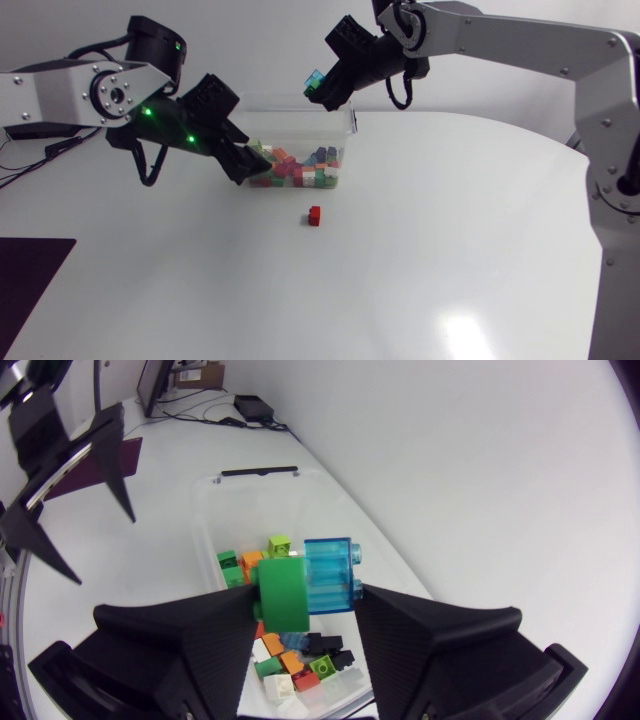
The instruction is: Place the duplo bricks in the container
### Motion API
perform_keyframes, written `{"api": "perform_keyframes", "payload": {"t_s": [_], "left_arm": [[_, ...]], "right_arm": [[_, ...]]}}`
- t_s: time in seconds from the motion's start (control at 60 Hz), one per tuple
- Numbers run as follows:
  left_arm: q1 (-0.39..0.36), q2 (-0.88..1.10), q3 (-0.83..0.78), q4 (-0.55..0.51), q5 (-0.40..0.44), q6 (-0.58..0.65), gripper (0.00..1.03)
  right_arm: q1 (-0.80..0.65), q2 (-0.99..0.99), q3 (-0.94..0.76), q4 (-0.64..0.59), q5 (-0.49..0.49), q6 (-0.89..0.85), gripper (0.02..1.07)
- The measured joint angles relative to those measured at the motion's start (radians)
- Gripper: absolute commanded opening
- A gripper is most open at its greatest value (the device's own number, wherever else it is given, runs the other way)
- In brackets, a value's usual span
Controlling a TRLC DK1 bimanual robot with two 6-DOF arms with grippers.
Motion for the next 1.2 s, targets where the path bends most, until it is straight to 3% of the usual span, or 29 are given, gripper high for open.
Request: {"api": "perform_keyframes", "payload": {"t_s": [0.05, 0.117, 0.25, 0.483, 0.833, 1.05, 1.2], "left_arm": [[-0.014, 0.000, -0.025, -0.001, 0.005, 0.028, 0.99], [-0.031, 0.002, -0.055, -0.001, 0.008, 0.062, 0.99], [-0.058, 0.033, -0.082, 0.008, 0.019, 0.129, 0.99], [-0.078, 0.141, -0.104, 0.091, 0.022, 0.201, 0.99], [-0.117, 0.293, -0.079, 0.207, 0.061, 0.330, 0.99], [-0.120, 0.391, 0.022, 0.200, 0.128, 0.386, 0.99], [-0.120, 0.477, 0.143, 0.126, 0.143, 0.432, 0.98]], "right_arm": [[0.001, 0.024, 0.021, 0.007, 0.009, 0.020, 0.93], [0.007, 0.056, 0.051, 0.009, 0.039, 0.051, 1.02], [0.014, 0.111, 0.133, 0.010, 0.110, 0.102, 1.02], [0.006, 0.064, 0.129, 0.008, 0.118, 0.125, 1.02], [-0.049, -0.319, -0.349, 0.122, 0.076, 0.102, 1.02], [-0.059, -0.472, -0.605, 0.167, 0.040, 0.069, 1.02], [-0.072, -0.555, -0.724, 0.170, 0.018, 0.054, 1.02]]}}
